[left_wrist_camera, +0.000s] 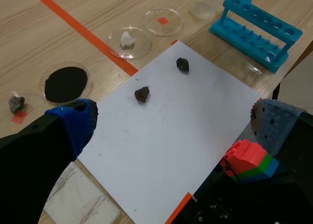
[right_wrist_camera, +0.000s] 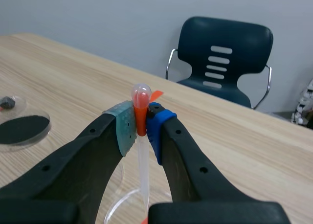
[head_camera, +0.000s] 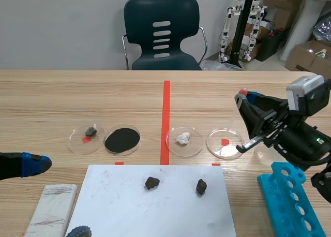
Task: Draw acid from the petri dish
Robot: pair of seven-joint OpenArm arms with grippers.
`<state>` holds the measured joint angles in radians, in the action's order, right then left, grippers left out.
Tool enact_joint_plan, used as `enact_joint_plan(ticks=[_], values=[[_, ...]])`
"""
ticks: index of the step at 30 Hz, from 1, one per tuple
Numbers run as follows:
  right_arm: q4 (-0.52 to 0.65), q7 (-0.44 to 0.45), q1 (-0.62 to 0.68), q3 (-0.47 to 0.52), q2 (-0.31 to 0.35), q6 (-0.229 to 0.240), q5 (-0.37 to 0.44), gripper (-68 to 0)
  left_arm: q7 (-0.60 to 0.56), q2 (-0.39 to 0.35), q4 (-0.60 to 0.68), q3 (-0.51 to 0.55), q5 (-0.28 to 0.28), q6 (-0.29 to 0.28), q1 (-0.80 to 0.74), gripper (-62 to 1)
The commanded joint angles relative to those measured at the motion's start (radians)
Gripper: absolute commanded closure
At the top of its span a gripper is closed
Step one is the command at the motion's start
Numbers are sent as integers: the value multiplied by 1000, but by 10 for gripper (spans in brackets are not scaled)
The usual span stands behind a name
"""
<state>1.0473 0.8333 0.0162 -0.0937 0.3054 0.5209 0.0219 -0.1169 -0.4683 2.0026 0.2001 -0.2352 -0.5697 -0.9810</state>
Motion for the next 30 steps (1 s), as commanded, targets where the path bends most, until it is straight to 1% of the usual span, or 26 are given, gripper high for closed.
enact_joint_plan(ticks=[1,5,10,15,21,25,30], values=[[48,15,11,5,18,4,7,-64,-14,2,7,2,-10,1,-2,-623],[140,-26,53,5,44,3,7,-64,-14,2,7,2,-10,1,-2,-623],[302,-77,143,19,72,4,8,-64,-14,2,7,2,-10,1,-2,-623],[492,-77,290,51,74,4,8,-64,-14,2,7,2,-10,1,-2,-623],[690,-76,513,86,74,4,7,-64,-14,2,7,2,-10,1,-2,-623],[793,-76,661,105,57,4,7,-64,-14,2,7,2,-10,1,-2,-623],[882,-76,814,126,0,3,7,-64,-14,2,7,2,-10,1,-2,-623]])
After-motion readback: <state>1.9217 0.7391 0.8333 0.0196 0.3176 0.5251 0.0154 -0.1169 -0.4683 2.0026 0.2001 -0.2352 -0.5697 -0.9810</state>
